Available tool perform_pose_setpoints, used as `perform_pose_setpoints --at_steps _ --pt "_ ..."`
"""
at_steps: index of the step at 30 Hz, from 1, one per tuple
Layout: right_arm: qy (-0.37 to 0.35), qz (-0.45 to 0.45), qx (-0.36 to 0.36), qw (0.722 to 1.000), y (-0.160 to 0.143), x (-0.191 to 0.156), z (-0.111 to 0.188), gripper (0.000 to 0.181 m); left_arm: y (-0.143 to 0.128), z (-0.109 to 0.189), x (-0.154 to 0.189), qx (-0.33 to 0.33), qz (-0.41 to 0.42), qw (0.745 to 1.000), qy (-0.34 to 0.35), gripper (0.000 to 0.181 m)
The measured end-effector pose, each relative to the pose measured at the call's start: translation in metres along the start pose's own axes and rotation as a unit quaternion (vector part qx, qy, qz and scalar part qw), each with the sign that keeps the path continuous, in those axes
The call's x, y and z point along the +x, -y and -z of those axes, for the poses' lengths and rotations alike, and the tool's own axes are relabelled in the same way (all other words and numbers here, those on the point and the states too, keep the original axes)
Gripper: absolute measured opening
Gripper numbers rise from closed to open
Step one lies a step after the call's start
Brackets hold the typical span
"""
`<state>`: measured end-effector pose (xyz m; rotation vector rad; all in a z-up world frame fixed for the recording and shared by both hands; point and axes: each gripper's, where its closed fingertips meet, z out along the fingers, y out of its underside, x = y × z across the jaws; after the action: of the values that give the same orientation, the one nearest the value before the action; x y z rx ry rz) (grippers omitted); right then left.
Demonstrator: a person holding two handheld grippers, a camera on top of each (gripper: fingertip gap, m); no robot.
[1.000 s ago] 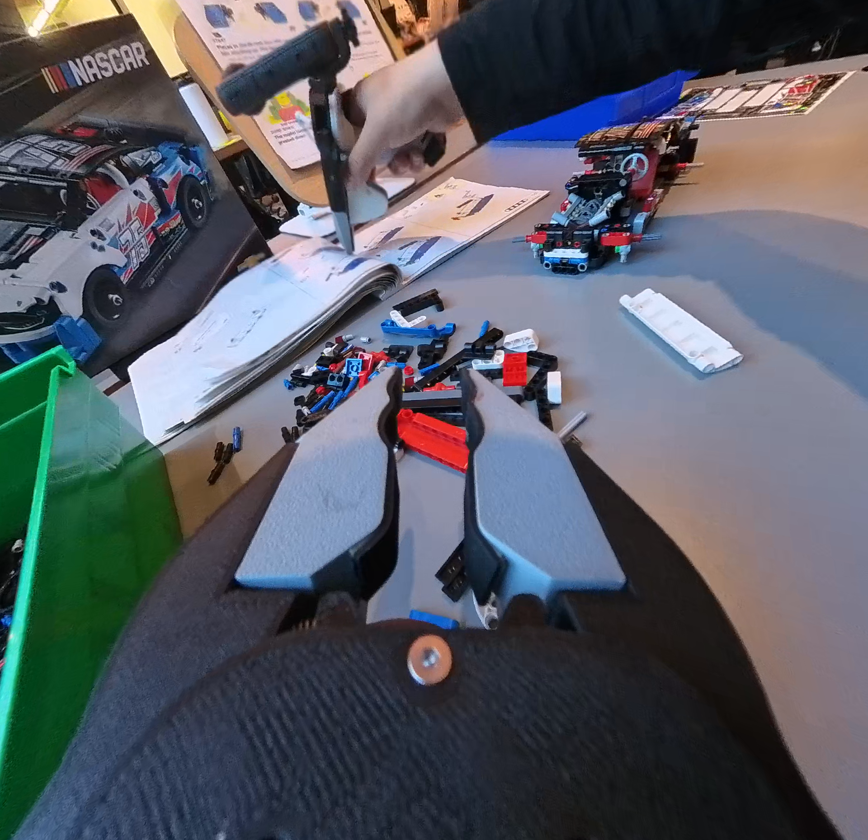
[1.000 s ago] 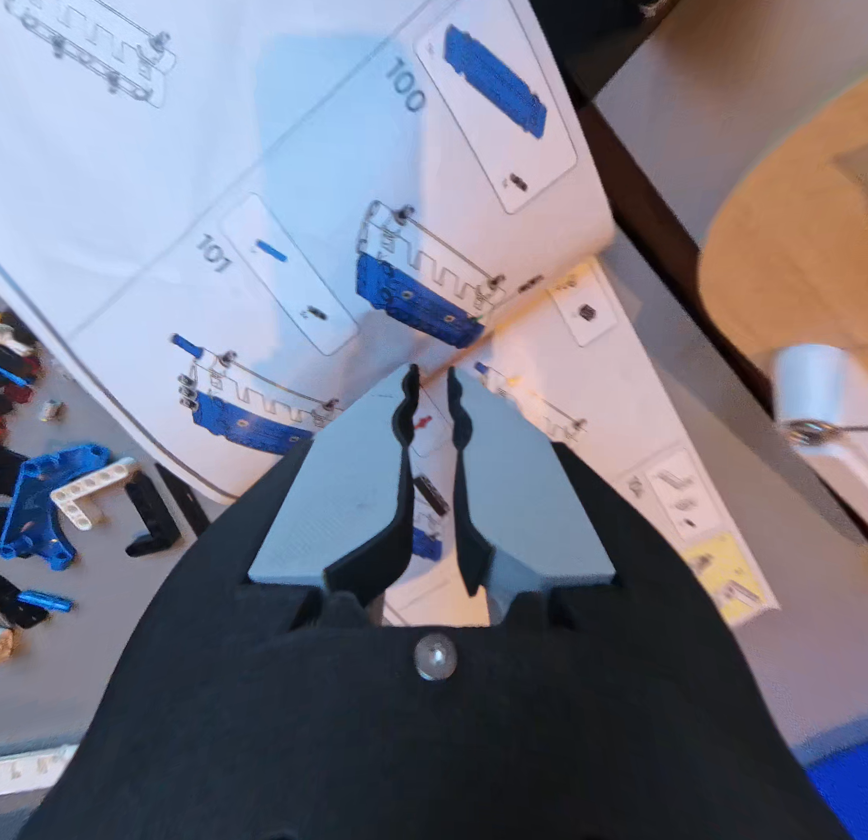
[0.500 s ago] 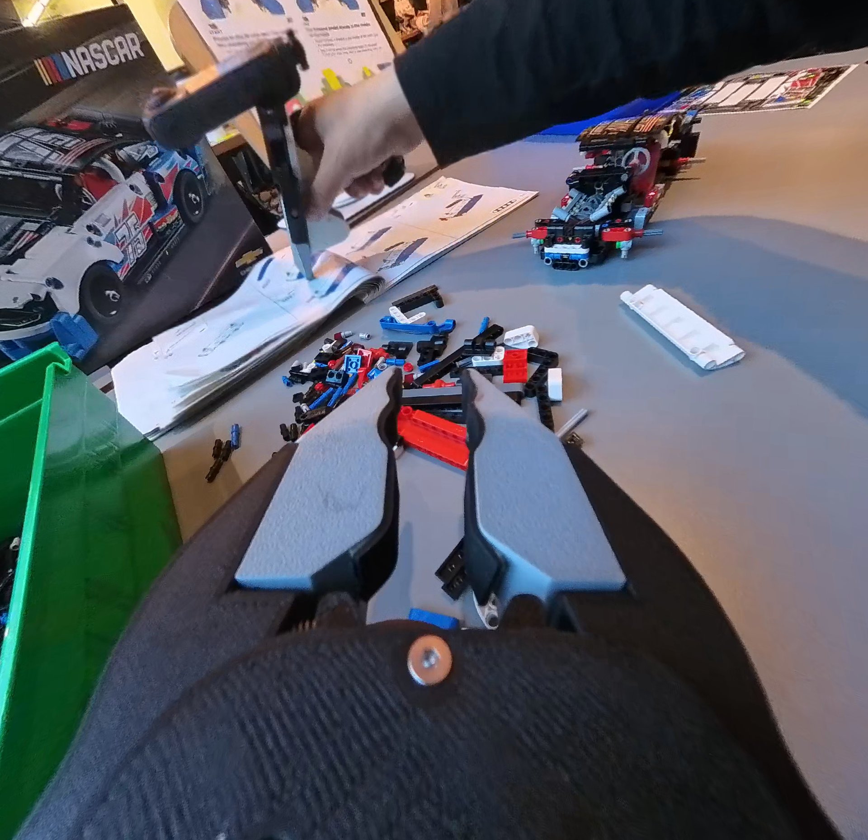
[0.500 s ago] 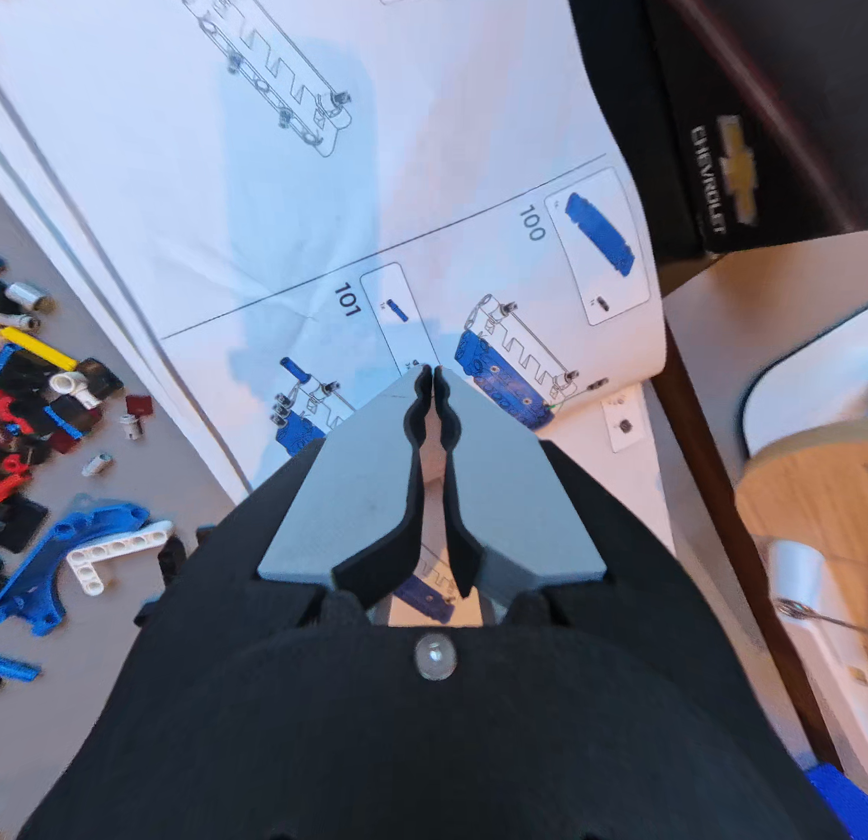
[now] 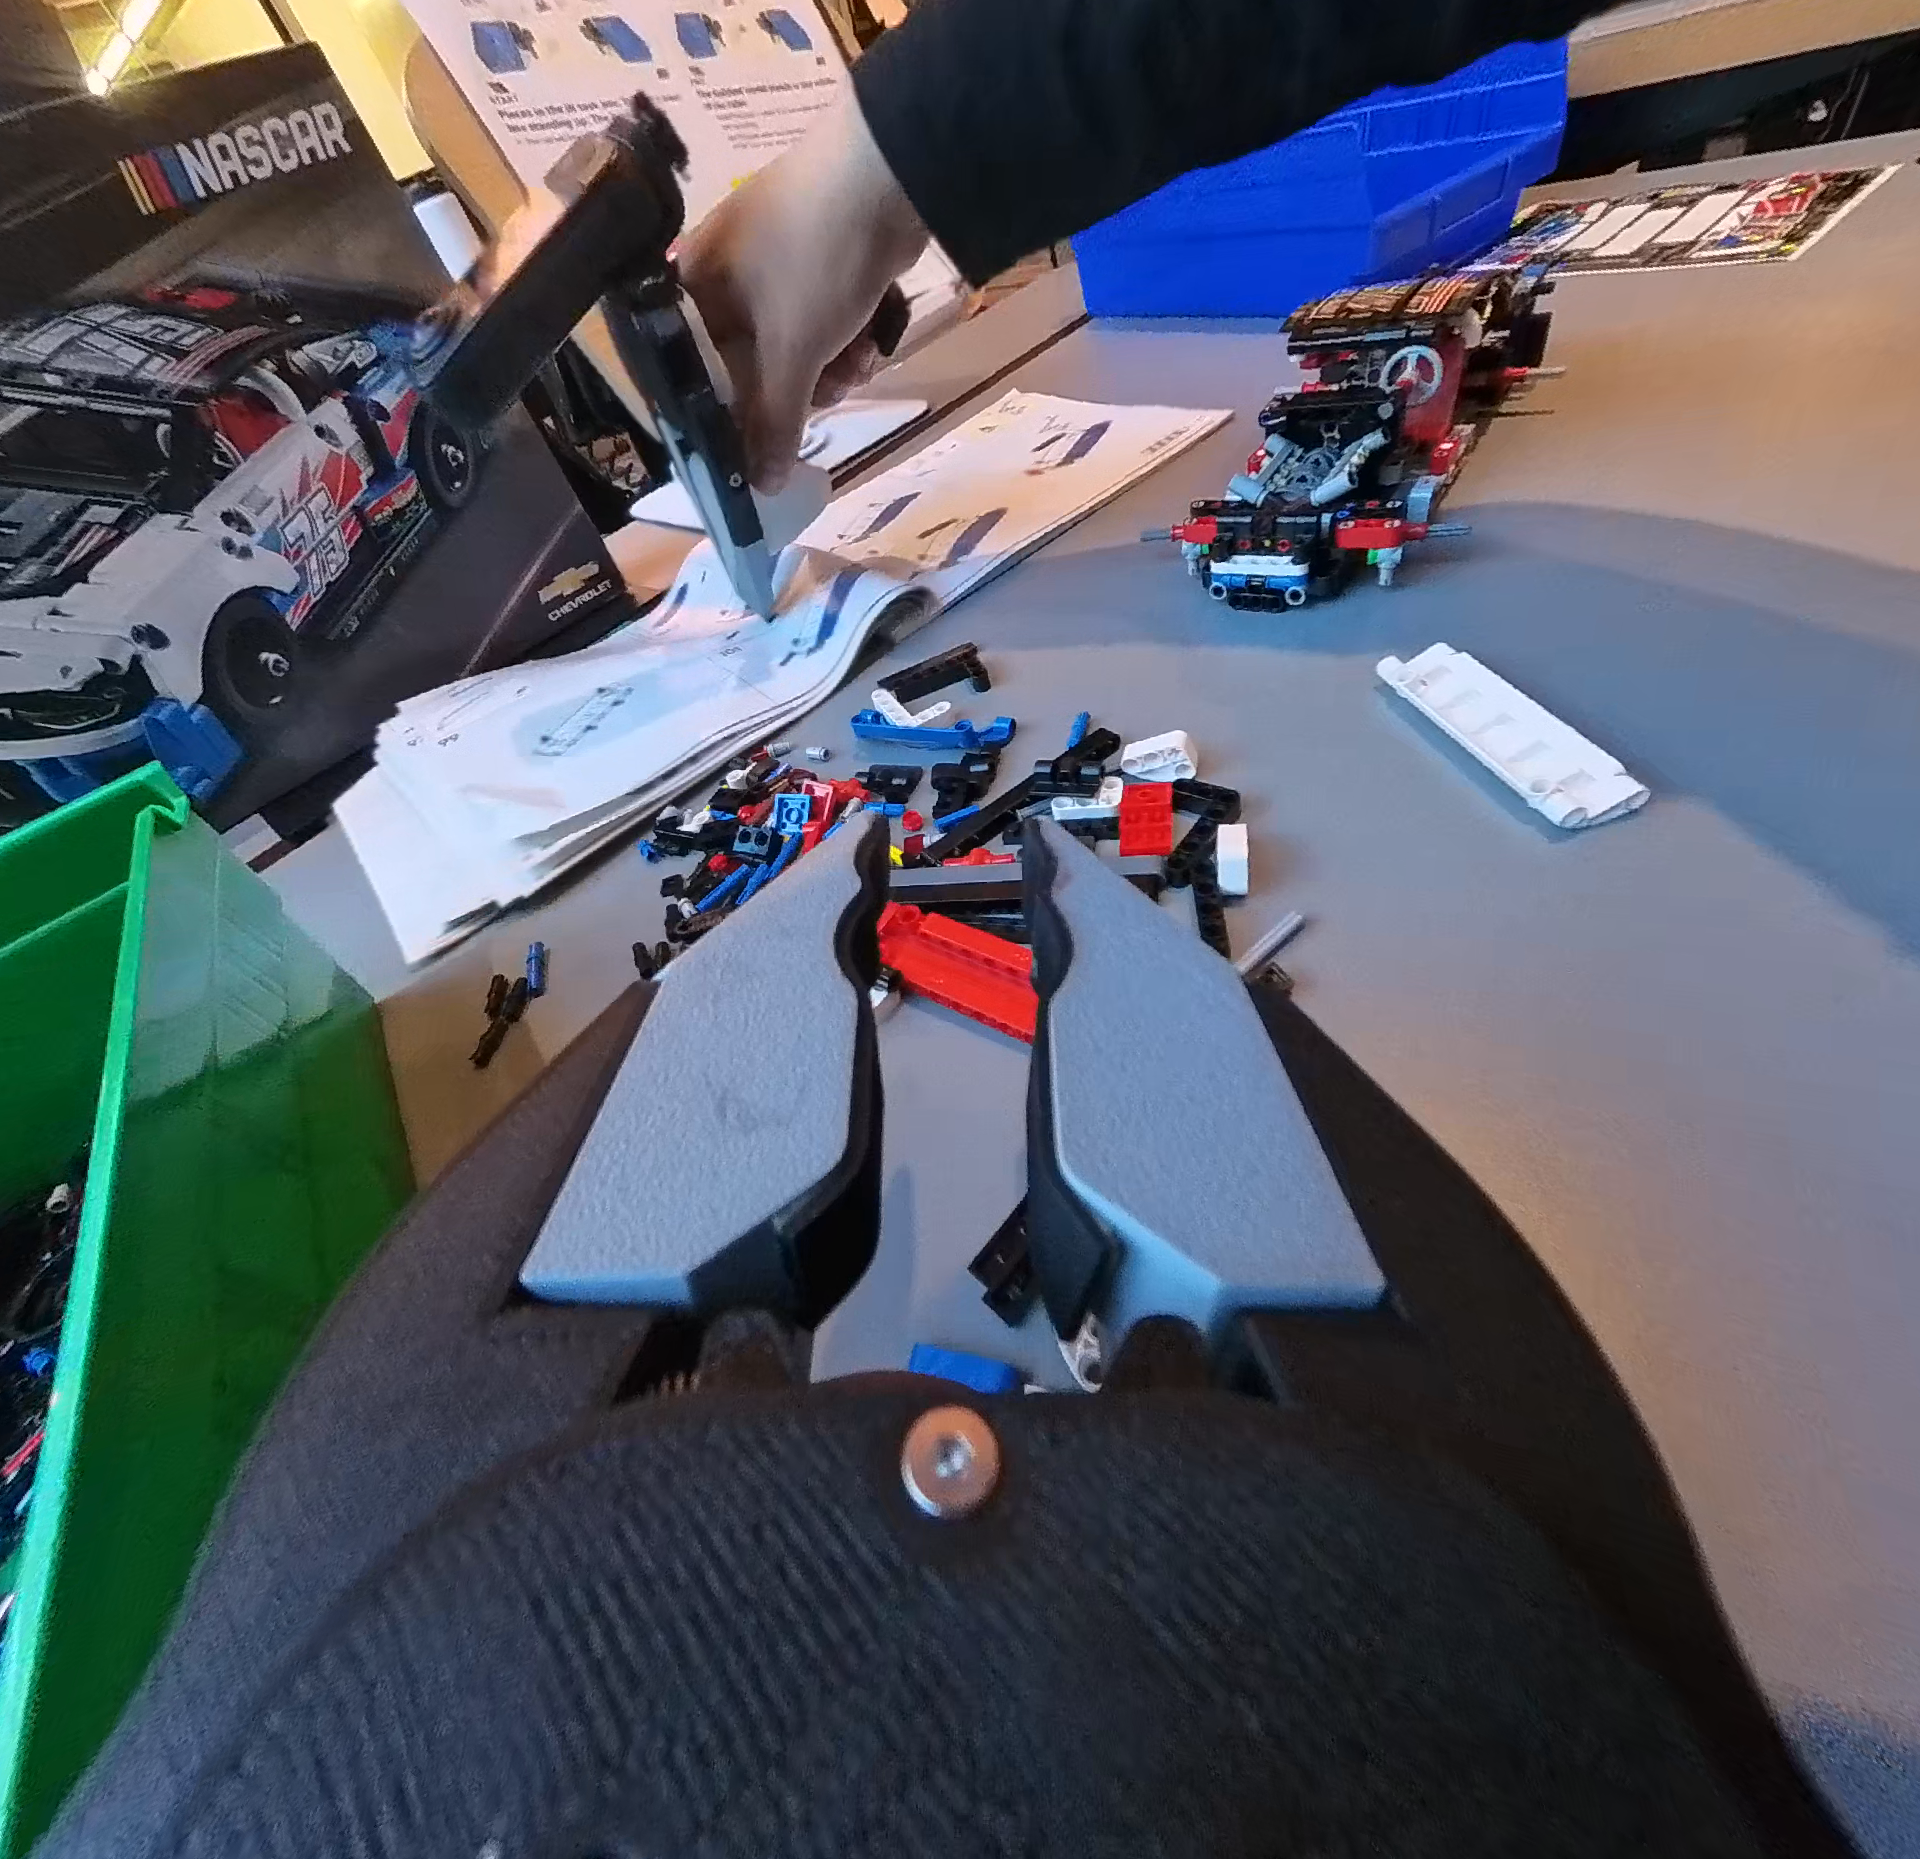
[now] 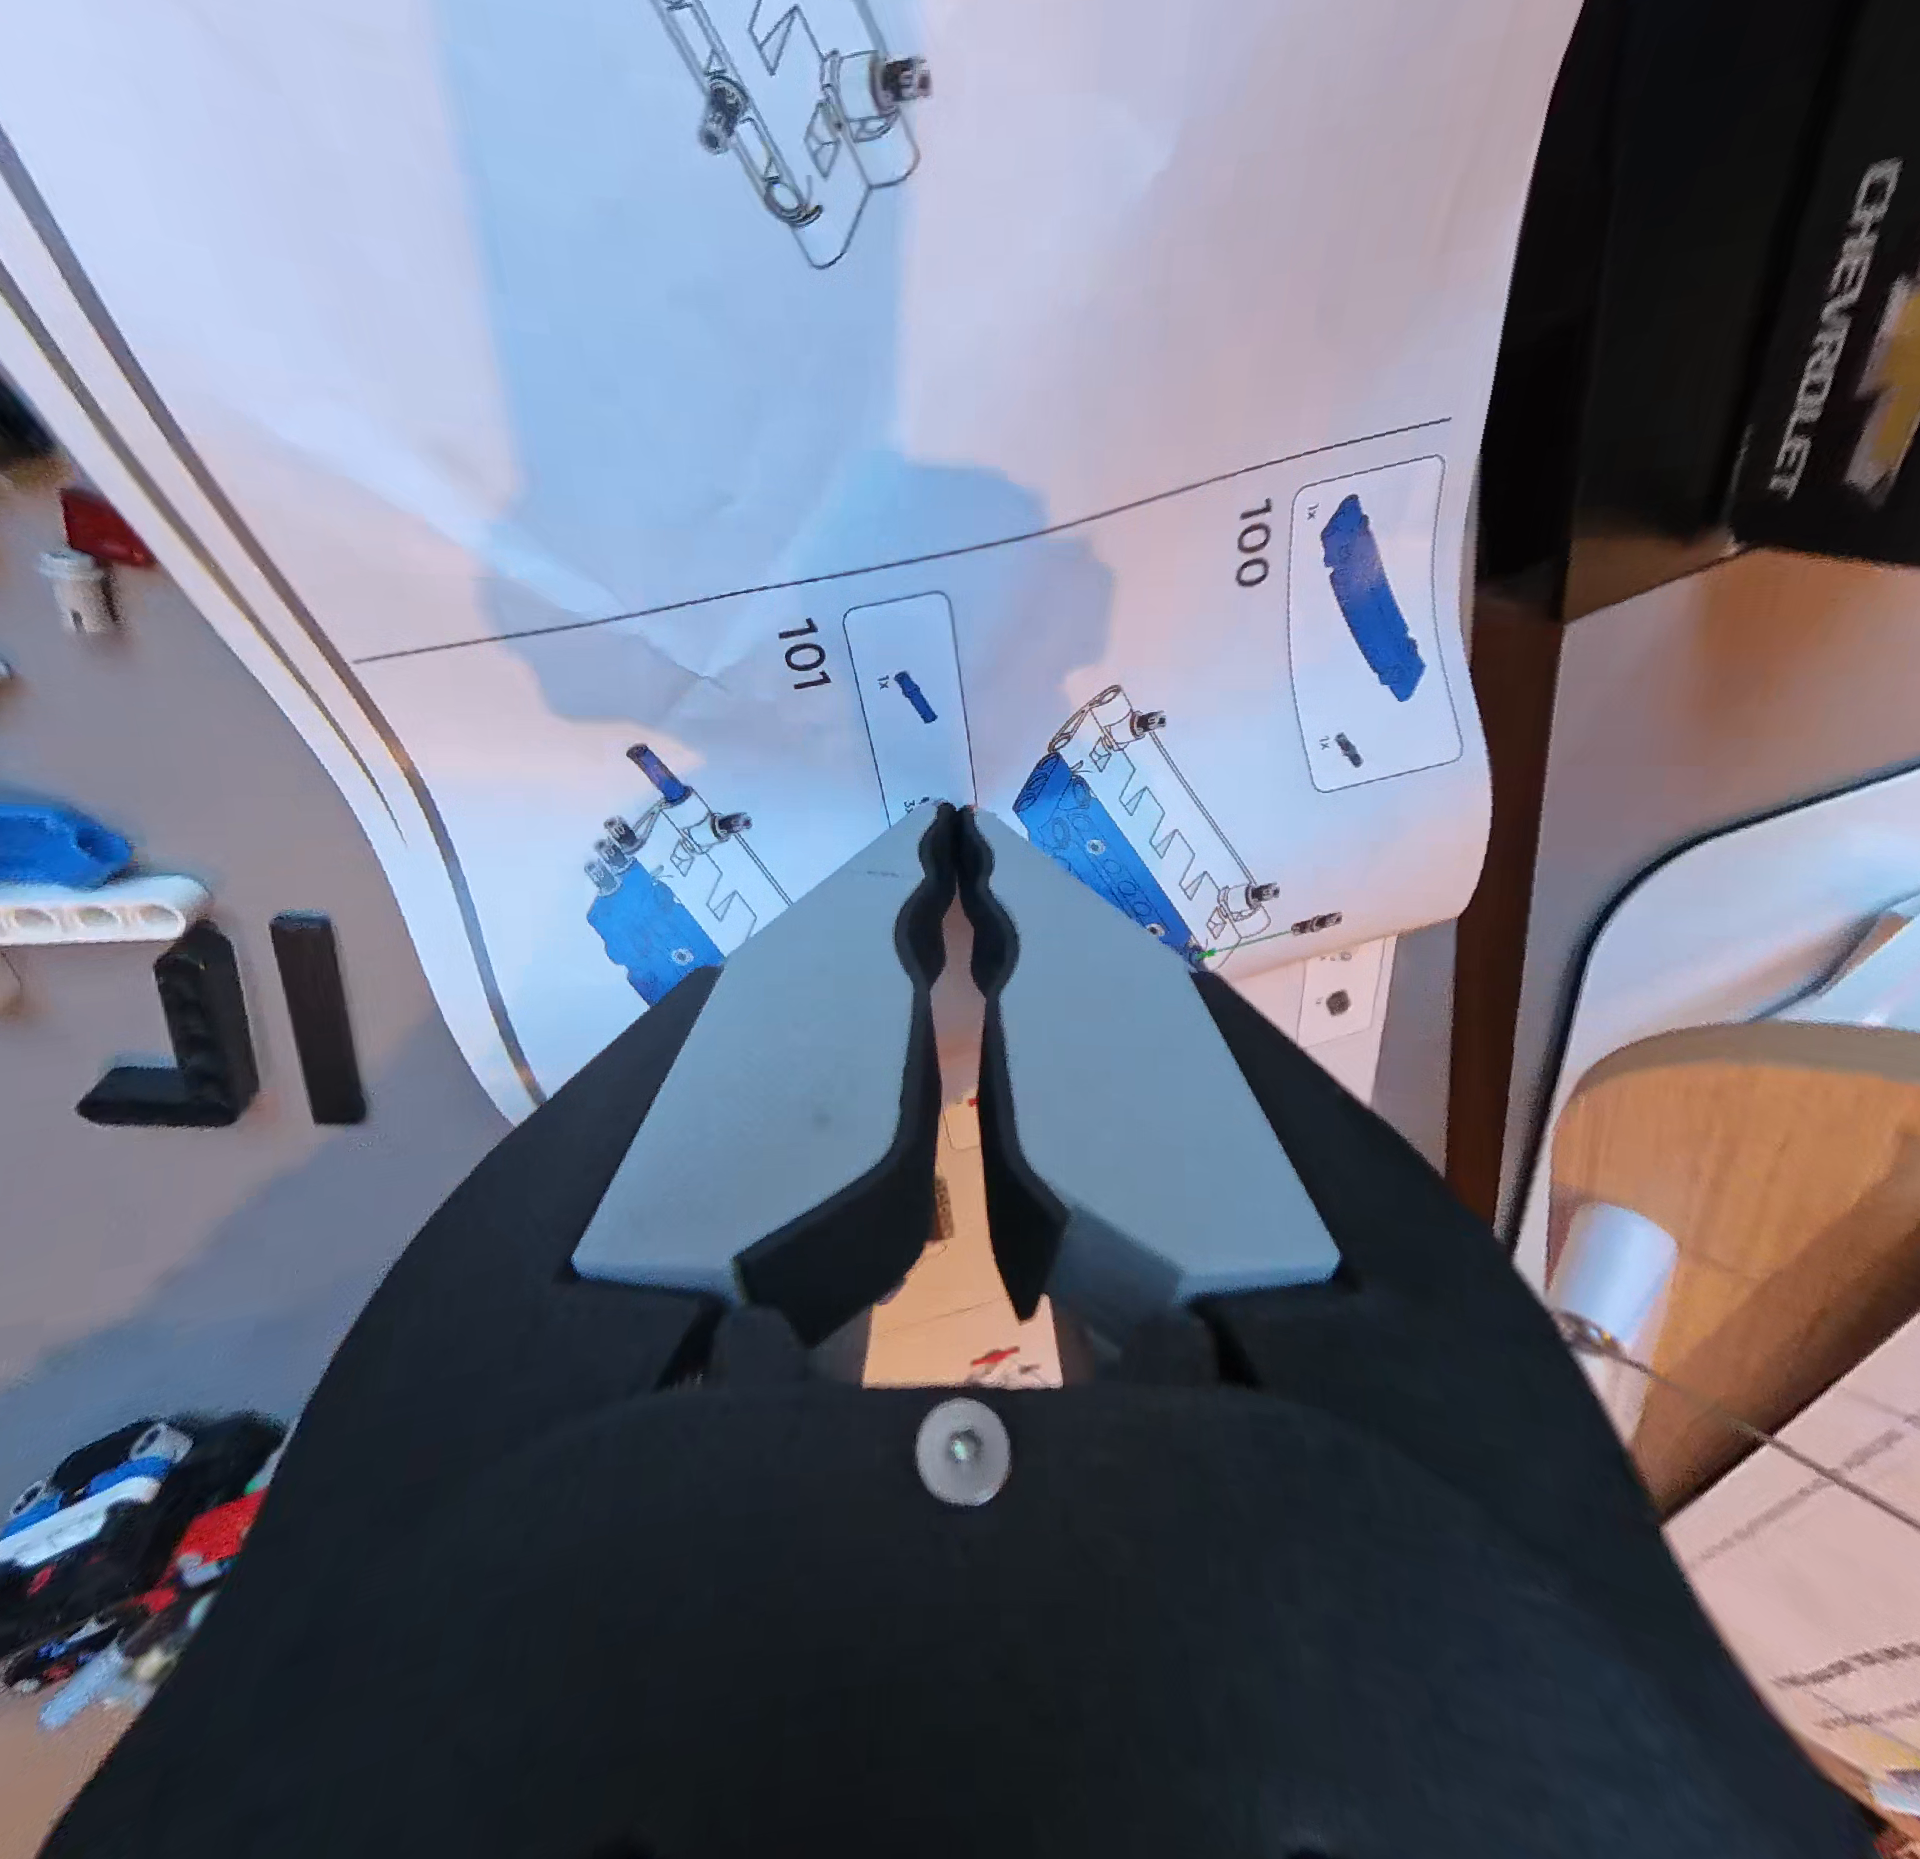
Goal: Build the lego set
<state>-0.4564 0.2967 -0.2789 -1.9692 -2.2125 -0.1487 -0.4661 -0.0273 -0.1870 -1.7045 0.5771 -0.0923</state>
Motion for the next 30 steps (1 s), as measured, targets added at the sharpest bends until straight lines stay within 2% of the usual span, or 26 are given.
perform_pose_setpoints --at_steps 3,7,12,15,18,21,24,26,30 --pt "0.008 -0.028 0.003 1.0 0.001 0.001 0.003 0.0 0.002 0.0 0.002 0.004 0.0 1.0 -0.004 0.022" --pt "0.053 -0.053 0.084 0.994 0.037 -0.013 0.014 0.0 -0.002 -0.002 0.003 -0.004 -0.001 1.0 -0.007 0.022" --pt "0.082 -0.067 0.076 0.991 0.039 -0.02 0.007 0.0 -0.004 -0.003 0.0 -0.009 0.002 1.0 -0.002 0.022" --pt "0.084 -0.087 0.114 0.986 0.043 -0.015 0.031 0.0 -0.005 -0.003 -0.001 -0.01 0.004 1.0 0.0 0.023" --pt "0.096 -0.106 0.19 0.971 0.042 -0.021 0.081 0.0 -0.006 -0.005 -0.001 -0.014 0.003 1.0 0.0 0.022" --pt "0.119 -0.118 0.294 0.941 0.02 -0.051 0.142 0.0 -0.006 -0.006 -0.001 -0.011 0.002 1.0 0.0 0.022" --pt "0.13 -0.122 0.369 0.912 -0.022 -0.099 0.178 0.0 -0.006 -0.008 -0.002 -0.01 0.013 1.0 -0.003 0.022" --pt "0.14 -0.129 0.382 0.904 -0.052 -0.138 0.177 0.0 -0.006 -0.009 -0.004 -0.013 0.024 1.0 -0.001 0.022" --pt "0.101 -0.143 0.349 0.921 -0.101 -0.192 0.136 0.004 0.001 -0.01 -0.01 -0.026 0.002 0.999 0.02 0.023"
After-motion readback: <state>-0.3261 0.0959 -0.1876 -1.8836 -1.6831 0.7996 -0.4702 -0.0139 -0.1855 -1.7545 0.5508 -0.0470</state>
